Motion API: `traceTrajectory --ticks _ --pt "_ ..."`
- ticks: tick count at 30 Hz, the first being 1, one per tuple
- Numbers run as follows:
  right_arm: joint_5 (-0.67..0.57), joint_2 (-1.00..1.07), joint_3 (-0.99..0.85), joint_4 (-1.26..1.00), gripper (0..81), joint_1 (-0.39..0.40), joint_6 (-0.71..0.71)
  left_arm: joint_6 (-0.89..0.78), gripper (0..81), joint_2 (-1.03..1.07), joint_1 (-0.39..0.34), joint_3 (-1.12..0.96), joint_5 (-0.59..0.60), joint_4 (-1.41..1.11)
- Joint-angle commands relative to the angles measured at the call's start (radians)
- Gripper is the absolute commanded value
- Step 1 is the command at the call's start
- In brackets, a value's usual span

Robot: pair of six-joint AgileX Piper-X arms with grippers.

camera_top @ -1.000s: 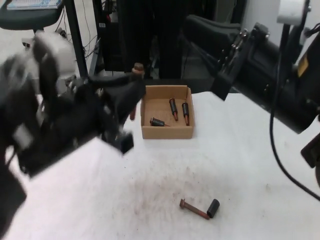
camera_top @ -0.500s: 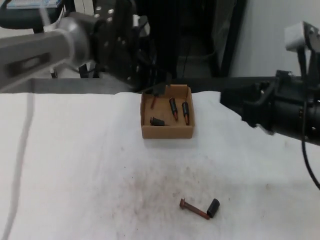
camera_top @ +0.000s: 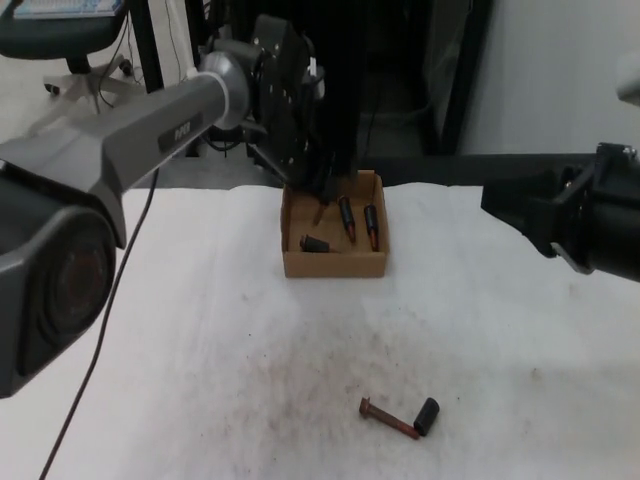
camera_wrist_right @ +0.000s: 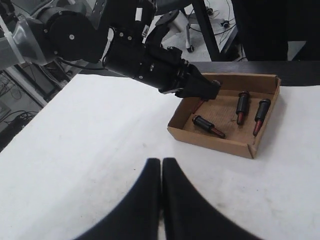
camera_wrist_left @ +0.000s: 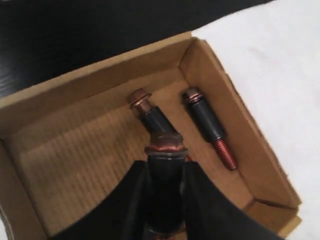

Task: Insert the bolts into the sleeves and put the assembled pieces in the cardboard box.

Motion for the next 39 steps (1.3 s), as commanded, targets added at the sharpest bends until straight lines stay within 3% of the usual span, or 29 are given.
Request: traceTrajectory --ticks 1,5,7,13,15,19,21,25,32,39 --pt "-0.004 -0.008 -0.005 0.006 0.8 -0.003 -0.009 0.07 0.2 -0.006 -0.001 -0.016 -0.033 -0.009" --pt "-0.004 -0.008 -0.005 0.003 0.8 -0.003 -0.04 0.109 0.4 -0.002 -0.001 -0.016 -0.035 -0.022" --pt "-0.004 -0.008 -0.005 0.003 0.8 -0.003 -0.06 0.109 4.3 -0.002 -0.001 -0.016 -0.035 -0.026" --pt "-0.004 -0.008 -0.005 0.003 6.4 -0.003 -0.069 0.109 31.1 -0.005 -0.001 -0.016 -0.027 -0.03" --pt "-0.004 -0.008 -0.005 0.003 8.6 -0.003 -0.069 0.109 34.9 -0.005 -0.001 -0.016 -0.027 -0.028" --pt "-0.004 -0.008 -0.005 0.003 8.7 -0.003 -0.069 0.061 34.7 -0.018 -0.001 -0.016 -0.027 -0.008" --pt "-0.004 -0.008 -0.005 0.003 8.7 -0.003 -0.069 0.02 30.4 -0.039 -0.001 -0.016 -0.027 0.018" --pt "0.001 -0.006 -0.005 0.005 8.7 -0.003 -0.142 0.015 0.3 -0.118 -0.001 -0.016 -0.027 0.158" --pt "0.001 0.041 -0.005 0.005 8.7 -0.003 -0.168 0.118 0.3 -0.302 -0.01 0.113 -0.043 0.506" --pt "-0.001 0.136 -0.005 0.005 8.7 0.043 -0.237 0.116 0.3 -0.688 -0.076 0.671 -0.043 0.454"
